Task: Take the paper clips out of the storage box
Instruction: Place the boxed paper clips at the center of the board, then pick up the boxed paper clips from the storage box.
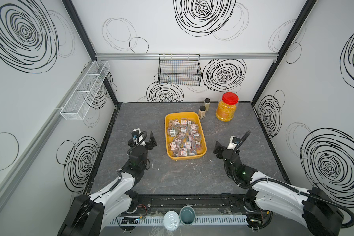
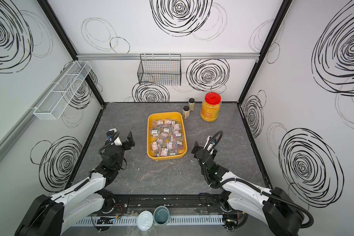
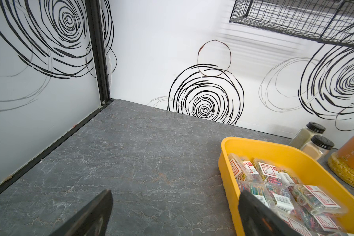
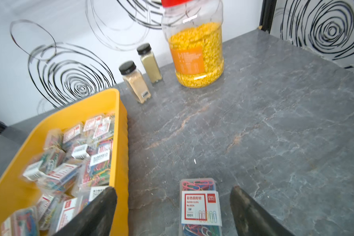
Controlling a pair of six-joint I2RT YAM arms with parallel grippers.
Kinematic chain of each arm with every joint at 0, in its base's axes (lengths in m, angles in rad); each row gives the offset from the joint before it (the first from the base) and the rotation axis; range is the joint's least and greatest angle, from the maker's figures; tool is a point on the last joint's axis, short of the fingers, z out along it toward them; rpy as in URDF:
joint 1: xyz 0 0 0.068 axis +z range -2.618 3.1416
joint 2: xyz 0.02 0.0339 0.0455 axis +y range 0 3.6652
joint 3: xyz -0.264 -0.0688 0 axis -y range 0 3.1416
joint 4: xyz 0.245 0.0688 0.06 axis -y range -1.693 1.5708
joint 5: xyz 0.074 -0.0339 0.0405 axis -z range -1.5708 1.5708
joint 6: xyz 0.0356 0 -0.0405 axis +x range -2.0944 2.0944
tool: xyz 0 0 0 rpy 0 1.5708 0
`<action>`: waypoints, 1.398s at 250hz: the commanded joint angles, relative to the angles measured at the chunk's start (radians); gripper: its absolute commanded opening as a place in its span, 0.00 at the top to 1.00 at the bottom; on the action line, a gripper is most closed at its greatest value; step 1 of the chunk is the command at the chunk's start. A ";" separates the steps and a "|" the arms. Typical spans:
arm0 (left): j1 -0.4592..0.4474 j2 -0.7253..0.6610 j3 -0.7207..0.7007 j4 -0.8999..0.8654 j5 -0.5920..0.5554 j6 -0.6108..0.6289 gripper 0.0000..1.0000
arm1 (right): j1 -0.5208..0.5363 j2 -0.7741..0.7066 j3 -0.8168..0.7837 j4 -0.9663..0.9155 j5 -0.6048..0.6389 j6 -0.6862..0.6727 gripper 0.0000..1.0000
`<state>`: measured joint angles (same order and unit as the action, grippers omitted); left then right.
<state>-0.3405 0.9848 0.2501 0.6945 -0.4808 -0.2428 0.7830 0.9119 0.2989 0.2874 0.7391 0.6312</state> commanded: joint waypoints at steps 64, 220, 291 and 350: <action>0.000 -0.041 -0.026 0.044 -0.021 0.004 0.01 | -0.087 -0.043 0.156 0.136 0.052 -0.038 0.04; 0.019 -0.170 -0.033 -0.068 0.037 -0.064 0.10 | -0.165 0.355 0.378 0.361 -0.214 -0.237 0.11; 0.105 -0.271 0.114 -0.336 0.223 -0.315 0.04 | -0.263 0.283 0.444 0.416 -0.430 -0.182 0.02; 0.147 -0.304 0.074 -0.363 0.371 -0.470 0.15 | -0.261 0.408 0.565 0.339 -0.464 -0.184 0.06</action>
<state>-0.1928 0.6773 0.3218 0.3553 -0.2493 -0.6197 0.5167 1.2808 0.7963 0.6685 0.3210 0.4446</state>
